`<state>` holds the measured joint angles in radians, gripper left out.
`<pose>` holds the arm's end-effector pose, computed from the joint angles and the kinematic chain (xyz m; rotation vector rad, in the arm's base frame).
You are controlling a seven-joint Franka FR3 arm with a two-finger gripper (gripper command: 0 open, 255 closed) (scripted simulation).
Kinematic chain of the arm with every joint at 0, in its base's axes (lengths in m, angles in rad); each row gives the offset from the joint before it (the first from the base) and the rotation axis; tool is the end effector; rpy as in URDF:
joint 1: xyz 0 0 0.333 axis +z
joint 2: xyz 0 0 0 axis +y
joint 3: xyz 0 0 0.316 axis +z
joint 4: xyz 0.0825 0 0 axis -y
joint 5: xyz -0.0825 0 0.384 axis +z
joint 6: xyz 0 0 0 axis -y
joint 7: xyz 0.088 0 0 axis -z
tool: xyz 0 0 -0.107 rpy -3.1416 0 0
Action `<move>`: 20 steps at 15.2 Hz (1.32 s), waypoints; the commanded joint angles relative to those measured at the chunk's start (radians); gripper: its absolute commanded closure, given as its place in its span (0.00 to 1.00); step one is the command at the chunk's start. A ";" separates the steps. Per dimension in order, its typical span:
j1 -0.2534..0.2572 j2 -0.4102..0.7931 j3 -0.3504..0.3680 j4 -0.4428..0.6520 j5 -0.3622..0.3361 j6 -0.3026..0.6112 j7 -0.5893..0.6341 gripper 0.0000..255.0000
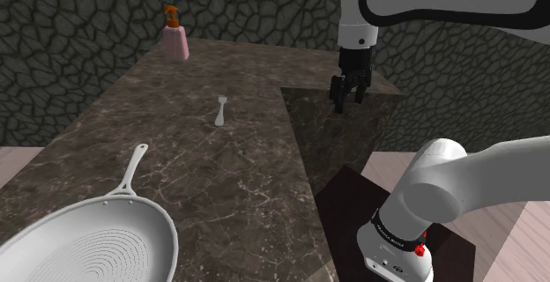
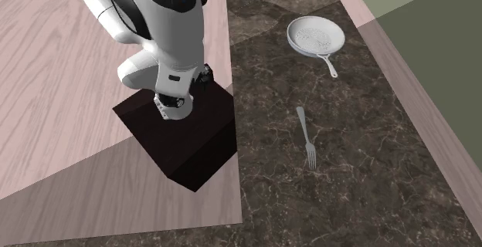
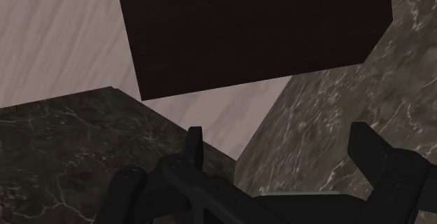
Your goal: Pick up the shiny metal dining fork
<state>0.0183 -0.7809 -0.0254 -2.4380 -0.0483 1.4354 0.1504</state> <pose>0.2882 -0.0093 0.5408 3.0674 -0.2295 -0.3380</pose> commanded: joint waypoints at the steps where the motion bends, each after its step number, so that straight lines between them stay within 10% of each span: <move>1: 0.000 0.000 0.000 0.000 0.000 0.000 0.000 0.00; 20: 0.010 0.600 0.227 0.394 0.181 0.294 0.537 0.00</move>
<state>0.0274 -0.2193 0.1920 -2.0776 0.1313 1.7180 0.6564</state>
